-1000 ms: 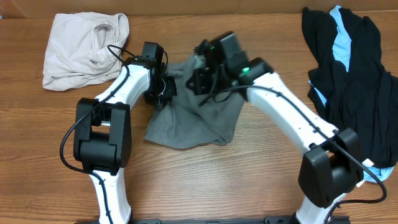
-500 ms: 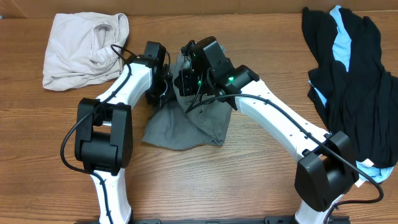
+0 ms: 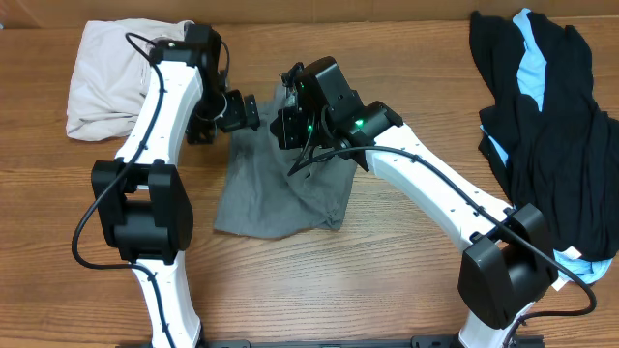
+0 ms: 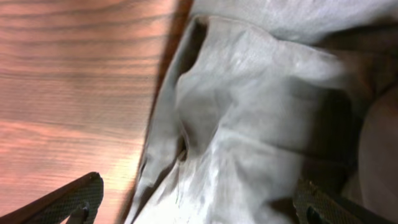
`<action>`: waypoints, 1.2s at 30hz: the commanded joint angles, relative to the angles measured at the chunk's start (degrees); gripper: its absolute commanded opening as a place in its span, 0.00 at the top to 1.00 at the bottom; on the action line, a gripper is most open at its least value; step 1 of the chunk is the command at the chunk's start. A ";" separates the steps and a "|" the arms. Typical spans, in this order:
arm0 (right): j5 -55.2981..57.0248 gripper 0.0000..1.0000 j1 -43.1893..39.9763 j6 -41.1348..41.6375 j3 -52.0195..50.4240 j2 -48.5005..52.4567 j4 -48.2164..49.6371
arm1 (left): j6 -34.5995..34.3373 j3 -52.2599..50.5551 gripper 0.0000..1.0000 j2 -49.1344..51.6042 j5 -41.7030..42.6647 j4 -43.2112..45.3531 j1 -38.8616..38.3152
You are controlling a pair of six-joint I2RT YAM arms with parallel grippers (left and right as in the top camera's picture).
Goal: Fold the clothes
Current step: 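Release the right gripper and lift it back toward the right pile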
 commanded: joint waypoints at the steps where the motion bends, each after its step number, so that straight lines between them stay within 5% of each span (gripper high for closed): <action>1: -0.85 0.96 0.68 0.11 1.44 -1.79 0.98 | 1.27 8.79 0.00 0.24 -1.55 -2.69 3.34; 6: -0.85 0.96 4.33 -0.17 1.40 1.20 2.75 | 1.31 20.90 0.00 0.22 1.44 -5.42 9.92; 11: -0.85 0.96 8.39 -0.17 1.40 6.29 3.06 | 2.25 22.67 0.00 0.28 1.44 -6.16 12.09; 12: -0.87 0.88 9.31 -0.46 1.40 7.21 2.84 | 2.67 22.58 0.00 0.33 1.38 -6.34 12.07; 15: -1.40 0.28 10.80 -2.56 1.46 7.69 2.51 | 3.28 22.45 0.00 0.33 1.42 -6.51 11.76; 17: -2.19 0.14 11.02 -4.04 2.71 6.56 1.46 | 3.28 22.45 0.00 0.33 1.42 -6.47 11.43; 24: 0.68 0.00 6.12 -6.01 13.60 -4.13 -13.55 | 6.27 22.45 0.00 0.33 1.46 -8.87 10.34; 36: 3.76 0.00 -15.87 -9.20 15.98 -7.54 -33.40 | 13.51 9.90 0.00 0.33 1.33 -15.43 5.70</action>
